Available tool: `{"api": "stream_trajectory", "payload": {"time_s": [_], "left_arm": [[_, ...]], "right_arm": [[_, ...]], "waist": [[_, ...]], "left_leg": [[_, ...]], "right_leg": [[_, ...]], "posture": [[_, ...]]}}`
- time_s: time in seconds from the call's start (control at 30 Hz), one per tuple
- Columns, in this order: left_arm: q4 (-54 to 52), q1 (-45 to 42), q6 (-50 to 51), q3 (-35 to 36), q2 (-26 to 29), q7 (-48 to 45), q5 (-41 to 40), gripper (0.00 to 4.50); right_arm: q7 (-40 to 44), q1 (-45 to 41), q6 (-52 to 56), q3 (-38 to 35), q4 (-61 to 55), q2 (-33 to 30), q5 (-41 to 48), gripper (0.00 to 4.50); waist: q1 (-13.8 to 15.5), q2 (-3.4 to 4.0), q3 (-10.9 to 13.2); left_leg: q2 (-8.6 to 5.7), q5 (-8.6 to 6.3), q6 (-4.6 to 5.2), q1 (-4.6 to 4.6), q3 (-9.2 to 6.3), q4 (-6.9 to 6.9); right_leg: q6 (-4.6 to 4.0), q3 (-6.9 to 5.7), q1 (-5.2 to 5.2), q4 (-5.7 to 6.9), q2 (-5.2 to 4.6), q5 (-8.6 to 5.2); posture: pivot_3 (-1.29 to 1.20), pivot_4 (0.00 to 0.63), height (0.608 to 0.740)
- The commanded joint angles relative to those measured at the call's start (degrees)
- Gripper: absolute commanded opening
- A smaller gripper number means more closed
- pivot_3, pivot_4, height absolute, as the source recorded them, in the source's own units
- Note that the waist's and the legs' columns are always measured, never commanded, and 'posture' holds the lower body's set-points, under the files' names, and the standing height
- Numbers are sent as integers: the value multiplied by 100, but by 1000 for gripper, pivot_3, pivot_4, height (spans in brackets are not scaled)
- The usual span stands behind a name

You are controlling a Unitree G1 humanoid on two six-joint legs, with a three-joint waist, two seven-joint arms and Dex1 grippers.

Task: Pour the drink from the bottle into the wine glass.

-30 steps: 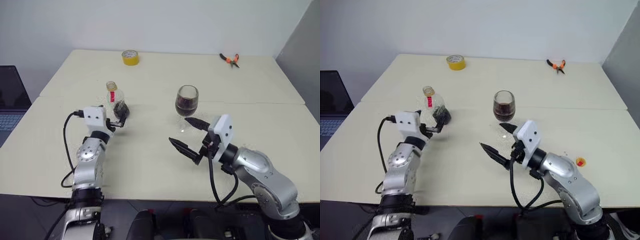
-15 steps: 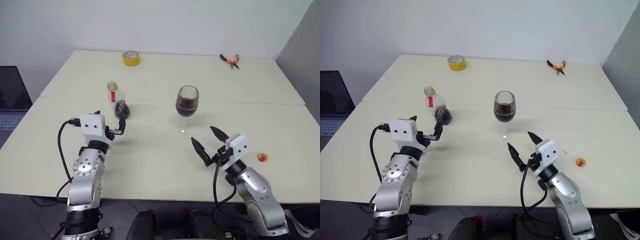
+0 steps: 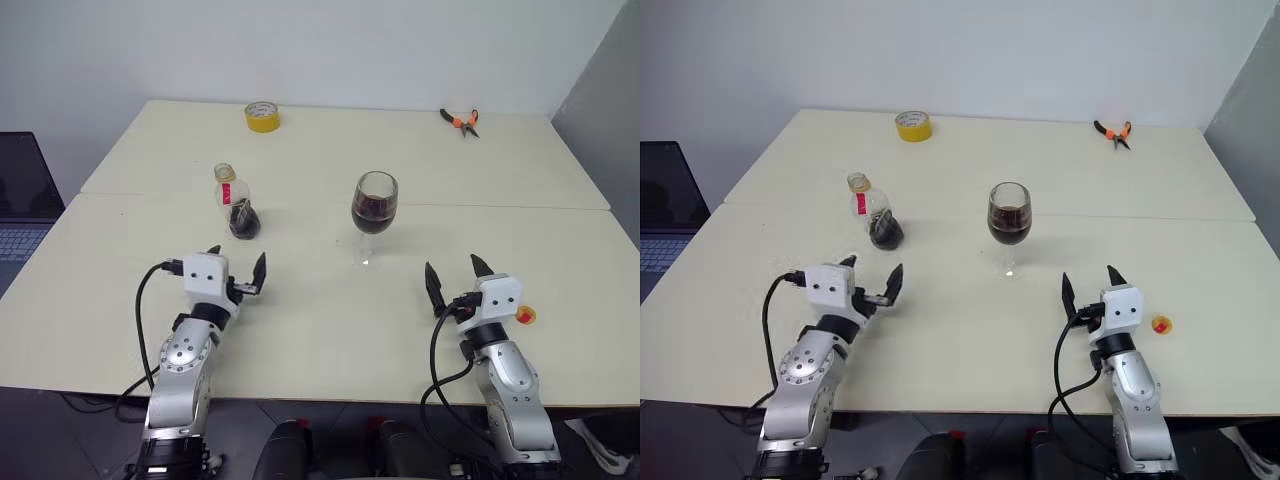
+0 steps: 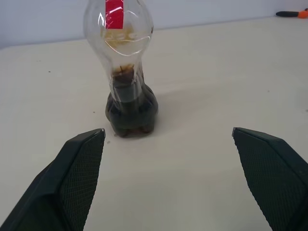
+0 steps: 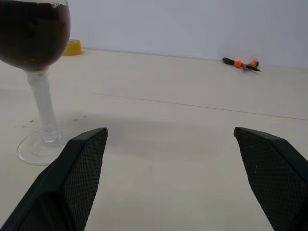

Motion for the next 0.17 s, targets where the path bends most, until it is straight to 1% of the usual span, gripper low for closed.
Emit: {"api": "stream_trajectory", "payload": {"time_s": [0.03, 0.17], "left_arm": [[-82, 24, -148, -44, 46, -95, 22, 4483], [-65, 34, -167, -45, 42, -279, -123, 4483]], "right_arm": [[18, -48, -135, -39, -118, 14, 30, 4500], [40, -74, -117, -1, -129, 22, 44, 4500]], "waist": [[1, 0, 0], [1, 0, 0]], "left_leg": [[0, 0, 0, 0, 0, 0], [0, 0, 1, 0, 1, 0]], "right_leg": [[0, 0, 0, 0, 0, 0], [0, 1, 0, 0, 0, 0]], "posture": [[0, 150, 740], [0, 150, 740]]}}
